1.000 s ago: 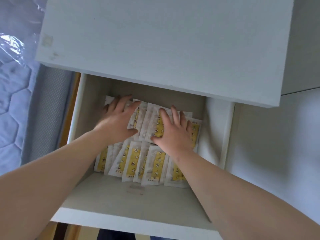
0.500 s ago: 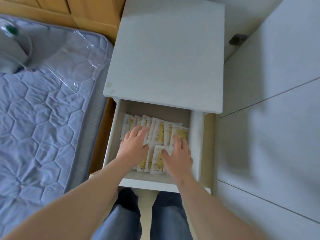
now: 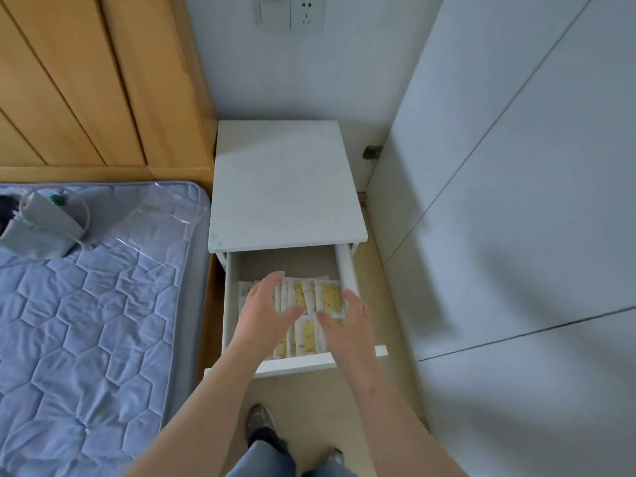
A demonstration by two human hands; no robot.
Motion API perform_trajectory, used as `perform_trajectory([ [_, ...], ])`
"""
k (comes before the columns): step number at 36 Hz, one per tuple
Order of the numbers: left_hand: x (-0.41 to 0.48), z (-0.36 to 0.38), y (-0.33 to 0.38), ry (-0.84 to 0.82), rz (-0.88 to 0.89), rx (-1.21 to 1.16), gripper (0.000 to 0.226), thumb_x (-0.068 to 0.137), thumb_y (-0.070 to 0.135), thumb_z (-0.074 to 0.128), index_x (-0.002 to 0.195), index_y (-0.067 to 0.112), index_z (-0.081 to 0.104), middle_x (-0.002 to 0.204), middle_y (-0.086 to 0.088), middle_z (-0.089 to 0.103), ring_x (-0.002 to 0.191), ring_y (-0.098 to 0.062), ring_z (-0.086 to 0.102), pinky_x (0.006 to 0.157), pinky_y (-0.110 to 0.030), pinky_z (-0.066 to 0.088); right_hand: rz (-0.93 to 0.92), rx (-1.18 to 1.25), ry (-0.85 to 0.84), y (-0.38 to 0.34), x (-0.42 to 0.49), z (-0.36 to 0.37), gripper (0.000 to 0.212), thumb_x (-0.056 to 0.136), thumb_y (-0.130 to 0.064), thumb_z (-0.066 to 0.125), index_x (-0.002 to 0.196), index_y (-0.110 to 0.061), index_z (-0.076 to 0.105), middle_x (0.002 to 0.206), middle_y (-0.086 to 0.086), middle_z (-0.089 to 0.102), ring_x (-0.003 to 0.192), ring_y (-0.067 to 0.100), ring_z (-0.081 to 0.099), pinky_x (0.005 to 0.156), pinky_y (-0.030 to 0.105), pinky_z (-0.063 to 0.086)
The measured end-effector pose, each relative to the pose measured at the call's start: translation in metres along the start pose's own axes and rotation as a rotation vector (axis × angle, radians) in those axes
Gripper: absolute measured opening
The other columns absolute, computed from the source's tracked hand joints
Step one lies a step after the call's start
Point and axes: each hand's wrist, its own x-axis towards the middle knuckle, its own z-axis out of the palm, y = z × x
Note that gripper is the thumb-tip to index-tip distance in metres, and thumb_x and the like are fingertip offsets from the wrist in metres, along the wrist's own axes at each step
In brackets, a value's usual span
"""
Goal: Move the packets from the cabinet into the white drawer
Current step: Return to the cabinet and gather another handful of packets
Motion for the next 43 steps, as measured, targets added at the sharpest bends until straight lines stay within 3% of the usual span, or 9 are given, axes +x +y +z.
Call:
perform_trajectory([
  [5, -0.027, 0.003, 0.049, 0.063, 0.093, -0.132, 0.059, 0.089, 0.025, 0.062, 0.141, 0.026, 0.034, 0.145, -0.001, 0.038, 0.131, -0.020, 0.040, 0.101, -0.037, 0.042, -0.099, 0.156, 0.028, -0.015, -0.029, -0.048, 0.059, 0.093, -0.032, 0.054, 0.145, -0.029, 0.026, 0.151, -0.009, 0.023, 0.137, 0.012, 0.028, 0.104, 0.028, 0.028],
  [7, -0.042, 0.008, 0.069, 0.080, 0.112, -0.200, 0.054, 0.091, 0.025, 0.060, 0.140, 0.026, 0.036, 0.142, 0.001, 0.041, 0.128, -0.019, 0.042, 0.091, -0.031, 0.042, -0.126, 0.220, 0.060, -0.018, -0.042, -0.070, 0.058, 0.093, -0.030, 0.055, 0.144, -0.030, 0.027, 0.150, -0.009, 0.025, 0.135, 0.011, 0.029, 0.097, 0.023, 0.027],
  [11, -0.069, 0.022, 0.108, 0.080, 0.195, -0.321, 0.044, 0.093, 0.028, 0.056, 0.134, 0.029, 0.040, 0.129, 0.006, 0.046, 0.107, -0.012, 0.047, 0.083, -0.027, 0.038, -0.198, 0.329, 0.149, -0.021, -0.067, -0.113, 0.058, 0.092, -0.029, 0.054, 0.144, -0.030, 0.029, 0.149, -0.010, 0.029, 0.130, 0.005, 0.032, 0.094, 0.020, 0.026],
  [15, -0.094, 0.035, 0.152, 0.021, 0.287, -0.423, 0.034, 0.094, 0.027, 0.055, 0.126, 0.030, 0.046, 0.119, 0.008, 0.051, 0.107, -0.014, 0.050, 0.090, -0.030, 0.042, -0.219, 0.467, 0.249, -0.024, -0.093, -0.155, 0.052, 0.092, -0.030, 0.054, 0.140, -0.031, 0.034, 0.143, -0.010, 0.036, 0.132, 0.011, 0.037, 0.104, 0.026, 0.032],
  [19, -0.117, 0.043, 0.198, -0.065, 0.364, -0.566, 0.025, 0.095, 0.019, 0.053, 0.119, 0.027, 0.052, 0.110, 0.006, 0.058, 0.102, -0.014, 0.057, 0.091, -0.033, 0.047, -0.247, 0.651, 0.376, -0.028, -0.121, -0.197, 0.041, 0.093, -0.028, 0.055, 0.131, -0.034, 0.043, 0.125, -0.013, 0.042, 0.114, 0.009, 0.045, 0.086, 0.023, 0.035],
  [22, -0.131, 0.050, 0.230, -0.179, 0.411, -0.640, 0.025, 0.094, 0.018, 0.055, 0.118, 0.024, 0.054, 0.108, 0.004, 0.059, 0.102, -0.014, 0.058, 0.091, -0.033, 0.047, -0.276, 0.776, 0.512, -0.029, -0.142, -0.226, 0.037, 0.091, -0.027, 0.057, 0.127, -0.034, 0.048, 0.124, -0.010, 0.047, 0.099, 0.004, 0.051, 0.071, 0.018, 0.038],
  [29, -0.168, 0.089, 0.268, -0.529, 0.483, -0.617, 0.015, 0.093, 0.018, 0.056, 0.104, 0.029, 0.058, 0.115, 0.000, 0.061, 0.106, -0.016, 0.061, 0.087, -0.033, 0.048, -0.287, 0.927, 0.905, -0.002, -0.212, -0.259, 0.026, 0.091, -0.027, 0.057, 0.114, -0.035, 0.051, 0.121, -0.009, 0.053, 0.116, 0.013, 0.052, 0.104, 0.038, 0.040],
  [39, -0.273, 0.162, 0.250, -1.113, 0.568, -0.385, 0.014, 0.094, 0.018, 0.053, 0.099, 0.030, 0.059, 0.109, 0.001, 0.061, 0.104, -0.018, 0.061, 0.083, -0.032, 0.047, -0.153, 1.154, 1.496, 0.070, -0.328, -0.224, 0.020, 0.091, -0.022, 0.057, 0.108, -0.031, 0.056, 0.106, -0.008, 0.058, 0.103, 0.012, 0.058, 0.096, 0.033, 0.045],
  [43, -0.325, 0.186, 0.221, -1.320, 0.534, -0.260, 0.021, 0.095, 0.018, 0.053, 0.113, 0.028, 0.054, 0.113, -0.001, 0.061, 0.104, -0.019, 0.061, 0.084, -0.034, 0.047, -0.066, 1.227, 1.714, 0.100, -0.377, -0.195, 0.020, 0.091, -0.021, 0.056, 0.110, -0.029, 0.056, 0.101, -0.011, 0.059, 0.097, 0.009, 0.059, 0.094, 0.032, 0.045],
])
